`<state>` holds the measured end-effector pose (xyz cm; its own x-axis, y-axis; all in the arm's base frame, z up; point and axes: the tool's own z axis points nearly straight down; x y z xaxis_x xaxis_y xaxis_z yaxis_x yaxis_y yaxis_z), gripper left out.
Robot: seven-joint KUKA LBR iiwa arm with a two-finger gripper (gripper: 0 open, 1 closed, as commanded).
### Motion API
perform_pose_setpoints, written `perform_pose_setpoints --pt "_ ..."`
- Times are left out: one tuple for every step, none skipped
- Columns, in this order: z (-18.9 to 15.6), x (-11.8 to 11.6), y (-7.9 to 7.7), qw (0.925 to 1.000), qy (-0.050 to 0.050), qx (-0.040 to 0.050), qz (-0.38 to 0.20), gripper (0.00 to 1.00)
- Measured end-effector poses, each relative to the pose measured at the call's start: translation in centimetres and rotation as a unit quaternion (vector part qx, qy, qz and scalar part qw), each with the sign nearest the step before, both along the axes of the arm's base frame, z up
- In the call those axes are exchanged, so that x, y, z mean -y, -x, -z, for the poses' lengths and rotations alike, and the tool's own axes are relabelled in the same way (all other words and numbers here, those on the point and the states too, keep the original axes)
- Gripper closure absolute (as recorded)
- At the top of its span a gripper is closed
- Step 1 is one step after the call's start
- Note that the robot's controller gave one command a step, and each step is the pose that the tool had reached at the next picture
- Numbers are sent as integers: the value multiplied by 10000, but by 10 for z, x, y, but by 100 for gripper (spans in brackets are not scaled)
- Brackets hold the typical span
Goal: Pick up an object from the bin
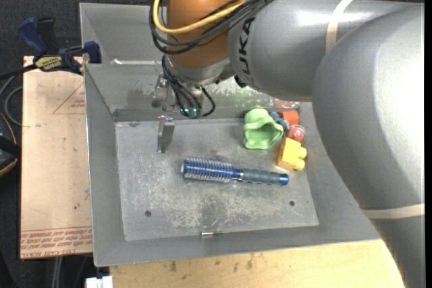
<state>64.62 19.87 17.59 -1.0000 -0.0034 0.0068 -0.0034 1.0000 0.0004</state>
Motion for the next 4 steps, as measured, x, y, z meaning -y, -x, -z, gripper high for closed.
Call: perform_pose_setpoints --pt "104 91 62 9988 -30 98 -471 0" --pt "75 119 77 9962 0 42 -867 0" --pt "69 139 68 9996 -4 49 -279 0" --pt "103 123 56 9999 -4 77 83 0"
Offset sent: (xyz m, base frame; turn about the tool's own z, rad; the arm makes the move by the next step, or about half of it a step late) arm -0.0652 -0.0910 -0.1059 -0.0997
